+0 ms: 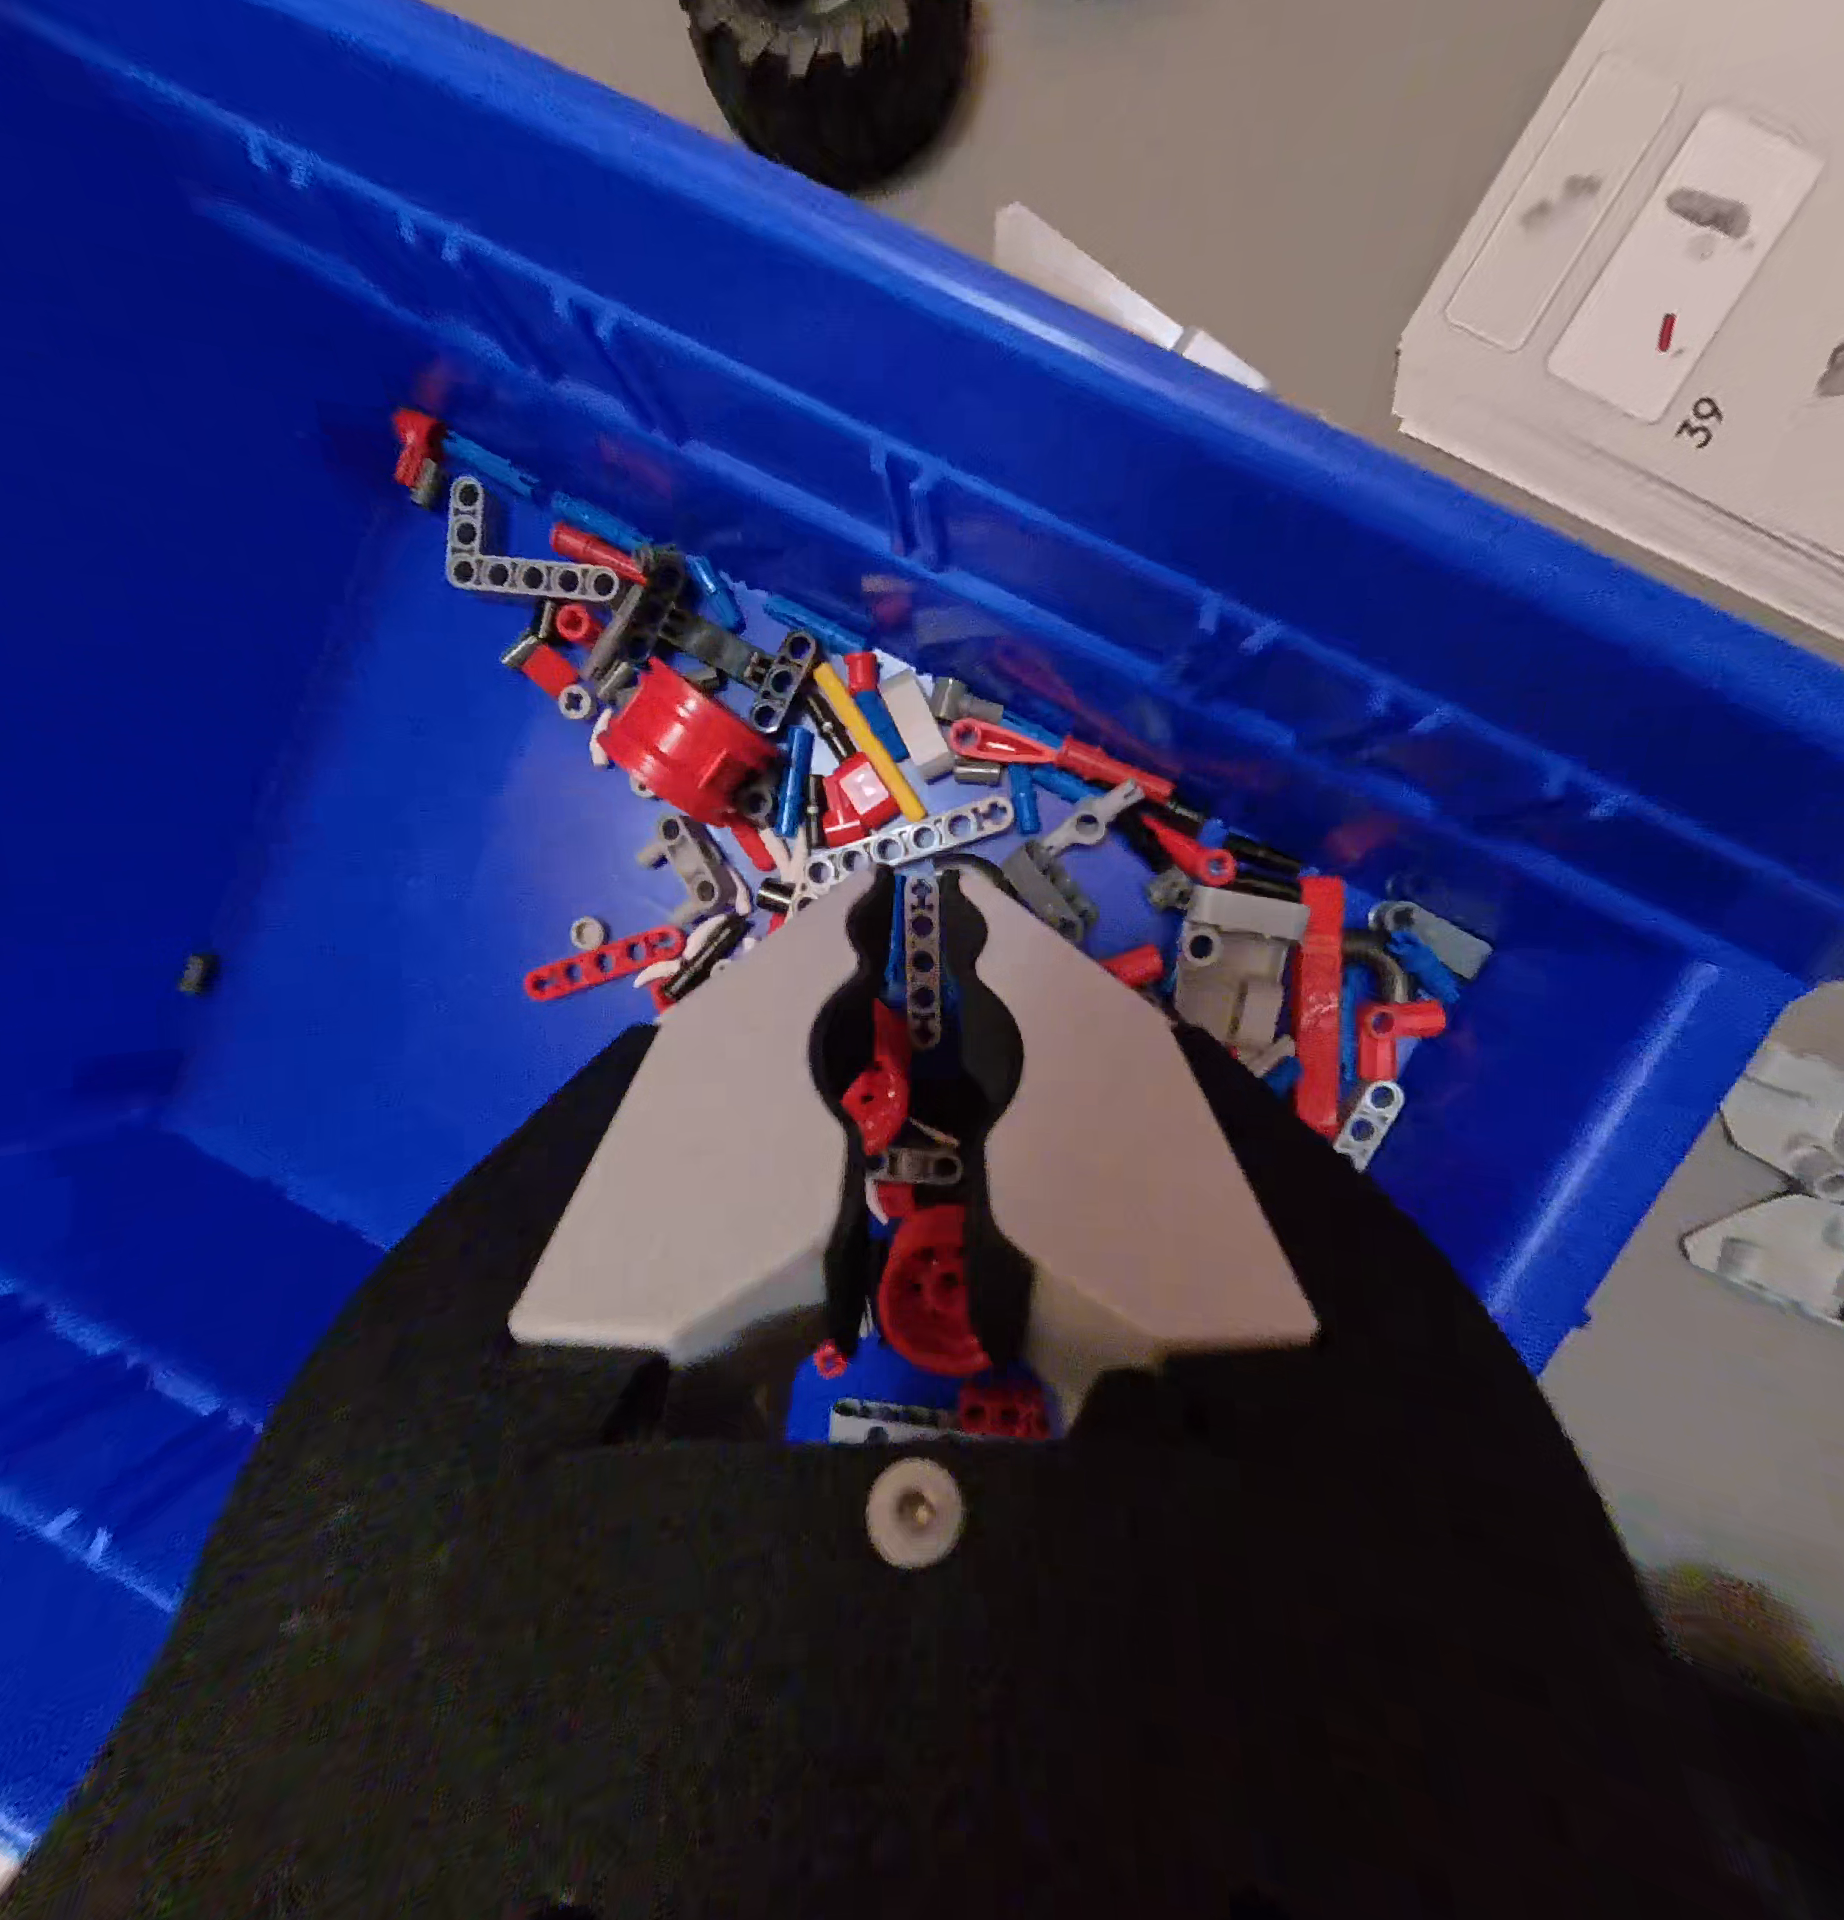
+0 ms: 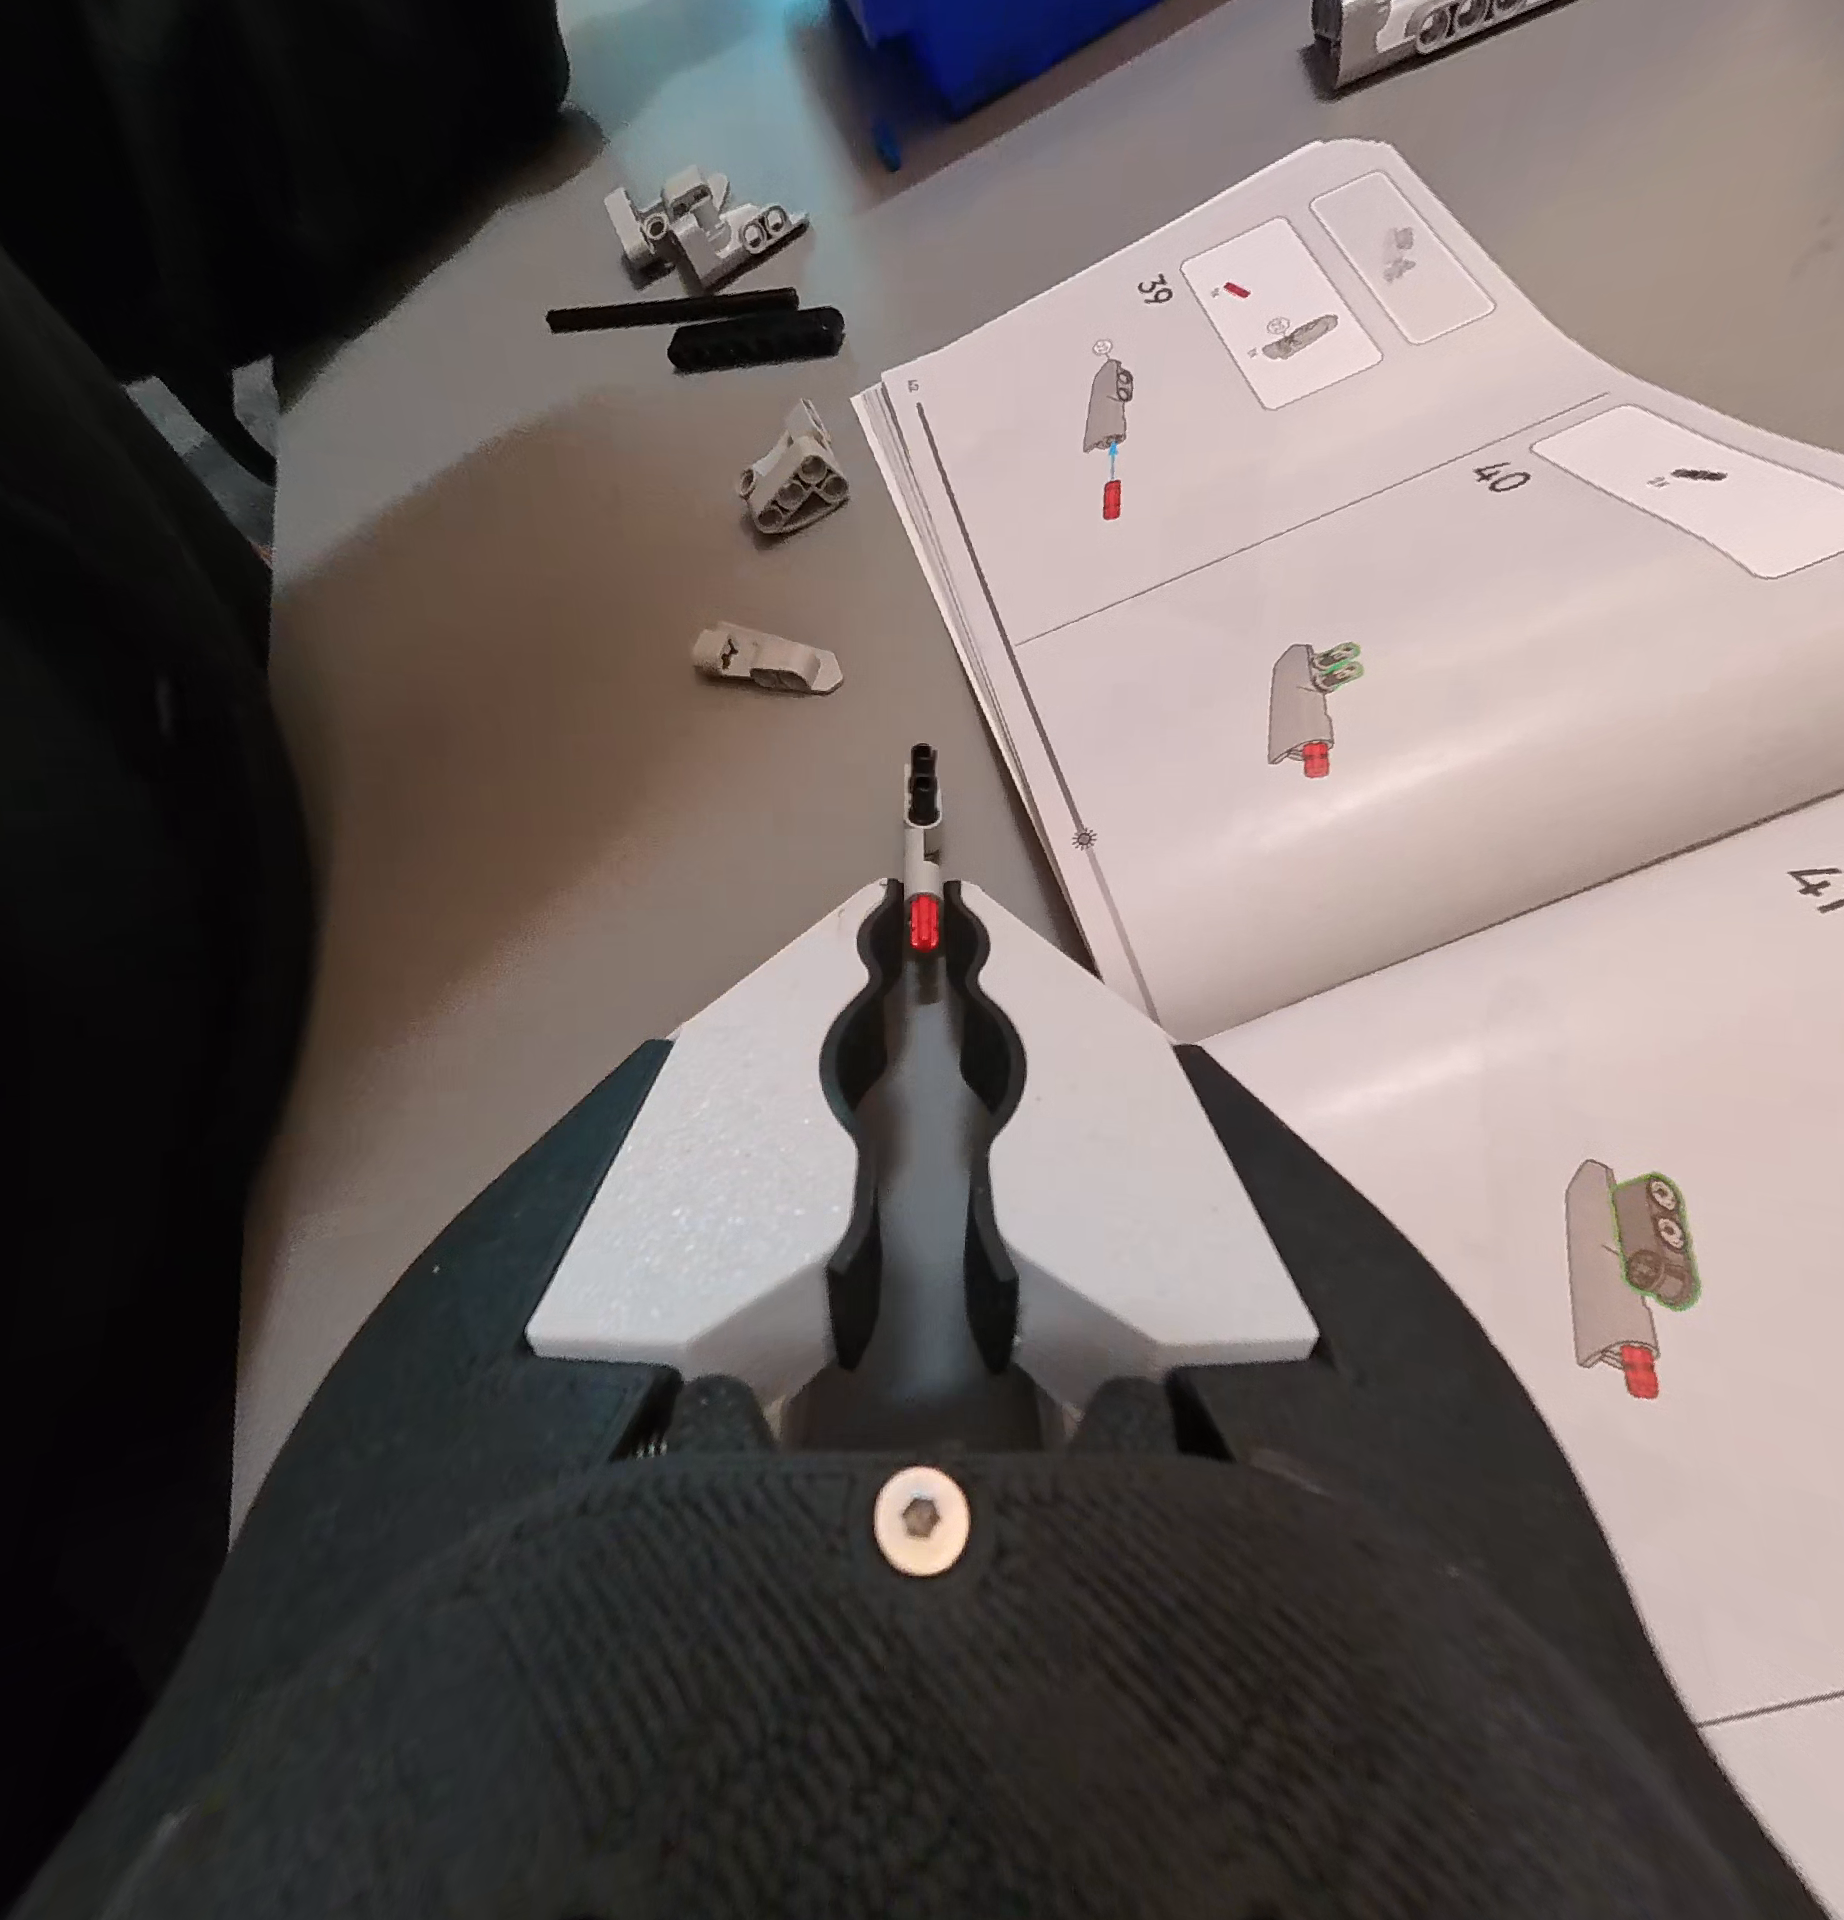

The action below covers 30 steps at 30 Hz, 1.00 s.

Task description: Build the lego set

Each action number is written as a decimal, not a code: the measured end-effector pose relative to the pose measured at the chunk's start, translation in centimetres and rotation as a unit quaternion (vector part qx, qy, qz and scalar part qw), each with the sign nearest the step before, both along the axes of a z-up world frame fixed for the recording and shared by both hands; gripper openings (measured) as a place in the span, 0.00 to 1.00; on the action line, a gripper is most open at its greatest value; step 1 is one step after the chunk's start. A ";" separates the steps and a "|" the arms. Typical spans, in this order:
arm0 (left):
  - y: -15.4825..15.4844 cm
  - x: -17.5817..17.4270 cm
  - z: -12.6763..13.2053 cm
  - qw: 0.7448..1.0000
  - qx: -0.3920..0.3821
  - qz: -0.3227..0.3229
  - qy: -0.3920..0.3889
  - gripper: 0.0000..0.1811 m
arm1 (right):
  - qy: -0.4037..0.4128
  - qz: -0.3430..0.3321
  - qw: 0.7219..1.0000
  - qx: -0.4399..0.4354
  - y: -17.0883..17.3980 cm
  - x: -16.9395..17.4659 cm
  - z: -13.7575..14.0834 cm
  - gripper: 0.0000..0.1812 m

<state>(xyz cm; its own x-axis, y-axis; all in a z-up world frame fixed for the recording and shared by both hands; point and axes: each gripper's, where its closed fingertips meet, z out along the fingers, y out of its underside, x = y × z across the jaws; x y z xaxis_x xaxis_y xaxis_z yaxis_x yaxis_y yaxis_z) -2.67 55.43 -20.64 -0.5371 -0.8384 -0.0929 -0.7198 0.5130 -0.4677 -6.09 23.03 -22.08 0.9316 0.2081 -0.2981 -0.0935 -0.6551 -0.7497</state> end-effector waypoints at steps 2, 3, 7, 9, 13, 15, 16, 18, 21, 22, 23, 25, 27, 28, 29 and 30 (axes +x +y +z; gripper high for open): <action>-0.6 -0.2 -0.5 1.000 -0.002 -0.028 0.005 0.05 | -0.001 -0.001 1.000 0.000 0.0 0.0 0.0 0.03; -1.0 -0.6 -0.8 0.999 -0.008 -0.042 0.015 0.08 | -0.002 -0.001 1.000 0.000 0.0 0.0 0.0 0.03; -1.7 -1.4 -1.7 0.997 -0.015 -0.061 0.044 0.09 | 0.001 0.001 1.000 -0.005 0.0 0.0 -0.1 0.03; -1.9 -1.8 -1.7 0.996 -0.014 -0.073 0.052 0.09 | 0.001 0.001 1.000 -0.007 0.0 0.0 -0.2 0.03; -1.6 -2.2 -1.5 0.996 0.007 -0.074 0.056 0.07 | -0.003 0.002 1.000 -0.010 0.0 -0.1 -0.3 0.03; -1.8 -1.9 -1.1 0.997 -0.007 -0.063 0.049 0.06 | -0.005 0.003 1.000 -0.013 0.0 -0.1 -0.4 0.03; -1.9 -1.9 -1.1 0.997 -0.015 -0.059 0.051 0.06 | -0.006 0.003 1.000 -0.013 0.0 -0.1 -0.4 0.03; -2.2 -2.2 -1.5 0.996 -0.022 -0.056 0.069 0.06 | -0.006 0.003 1.000 -0.013 0.0 -0.1 -0.4 0.03; -2.2 -2.1 -1.9 0.996 -0.015 -0.042 0.082 0.08 | -0.007 0.003 1.000 -0.013 0.0 -0.1 -0.4 0.03; -2.3 -2.1 -1.9 0.996 -0.020 -0.037 0.084 0.07 | -0.008 0.003 1.000 -0.013 0.0 -0.1 -0.4 0.03; -2.4 -2.1 -2.0 0.996 -0.021 -0.029 0.087 0.08 | -0.010 0.003 1.000 -0.012 0.0 -0.1 -0.4 0.03; -2.3 -1.9 -1.9 0.995 -0.027 -0.007 0.091 0.07 | -0.010 0.003 1.000 -0.012 0.0 -0.1 -0.4 0.03; -2.4 -1.9 -1.9 0.995 -0.037 0.006 0.097 0.07 | -0.011 0.003 1.000 -0.012 0.0 -0.1 -0.5 0.03; -2.3 -2.1 -1.8 0.994 -0.037 0.008 0.098 0.07 | -0.011 0.003 1.000 -0.012 0.0 -0.1 -0.5 0.03; -2.1 -2.2 -1.8 0.995 -0.032 0.010 0.099 0.08 | -0.012 0.003 1.000 -0.012 0.0 -0.1 -0.5 0.03; -1.9 -2.3 -1.7 0.995 -0.022 0.014 0.099 0.09 | -0.012 0.003 1.000 -0.012 0.0 -0.1 -0.5 0.03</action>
<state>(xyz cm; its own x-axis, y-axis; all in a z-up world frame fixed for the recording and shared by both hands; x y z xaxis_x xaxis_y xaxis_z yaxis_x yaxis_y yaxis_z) -4.93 53.56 -22.39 -0.5175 -0.8542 0.0501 -0.8137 0.4731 -0.3376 -6.18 23.01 -22.54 0.9375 0.2062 -0.2805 -0.0717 -0.6740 -0.7352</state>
